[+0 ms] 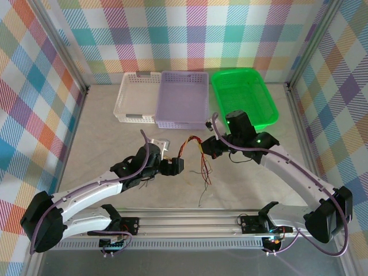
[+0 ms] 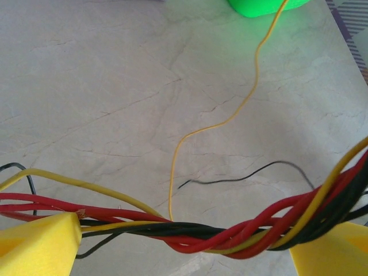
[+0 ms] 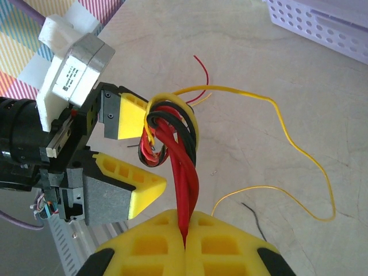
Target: Untangle the cables
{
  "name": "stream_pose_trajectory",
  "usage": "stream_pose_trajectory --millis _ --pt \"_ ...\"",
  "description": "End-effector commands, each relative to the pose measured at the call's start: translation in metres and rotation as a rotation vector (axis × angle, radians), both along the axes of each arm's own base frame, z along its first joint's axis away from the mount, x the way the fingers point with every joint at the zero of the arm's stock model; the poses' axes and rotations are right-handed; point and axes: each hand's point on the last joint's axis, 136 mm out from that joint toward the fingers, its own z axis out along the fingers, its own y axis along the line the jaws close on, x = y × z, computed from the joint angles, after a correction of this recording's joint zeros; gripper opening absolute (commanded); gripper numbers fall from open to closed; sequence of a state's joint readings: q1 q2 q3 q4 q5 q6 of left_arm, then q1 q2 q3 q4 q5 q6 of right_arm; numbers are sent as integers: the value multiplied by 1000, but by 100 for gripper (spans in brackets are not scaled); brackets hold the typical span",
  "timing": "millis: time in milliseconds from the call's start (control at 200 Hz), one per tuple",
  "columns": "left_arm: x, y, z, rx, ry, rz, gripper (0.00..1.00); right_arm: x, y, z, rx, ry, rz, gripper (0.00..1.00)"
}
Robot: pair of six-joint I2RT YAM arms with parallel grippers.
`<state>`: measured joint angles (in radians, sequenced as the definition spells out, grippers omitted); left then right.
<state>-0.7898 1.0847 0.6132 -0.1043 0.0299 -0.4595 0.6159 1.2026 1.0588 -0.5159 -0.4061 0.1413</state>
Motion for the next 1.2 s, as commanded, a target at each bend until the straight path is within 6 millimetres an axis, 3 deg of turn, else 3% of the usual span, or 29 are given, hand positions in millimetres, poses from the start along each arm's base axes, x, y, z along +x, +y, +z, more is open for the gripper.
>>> stream_pose_trajectory --millis 0,180,340,740,1035,1095,1165,1195 --pt "1 -5 9 -3 -45 -13 88 -7 7 18 47 -17 55 0" --pt "1 -14 12 -47 -52 -40 87 -11 10 21 68 -9 76 0" --pt "1 -18 11 -63 -47 -53 70 -11 9 21 68 -11 72 0" --pt "0 -11 7 -39 -50 -33 0 -11 6 20 72 -14 48 0" --pt "11 -2 22 -49 -55 73 0 7 -9 11 17 -6 -100 0" --pt "13 -4 28 -61 -44 86 0 6 -9 16 49 2 -91 9" --pt "16 -7 34 -66 -23 100 0 -2 -5 28 112 -12 -55 43" --pt "17 -8 37 -66 -15 104 0 -6 -4 34 140 -24 -39 53"
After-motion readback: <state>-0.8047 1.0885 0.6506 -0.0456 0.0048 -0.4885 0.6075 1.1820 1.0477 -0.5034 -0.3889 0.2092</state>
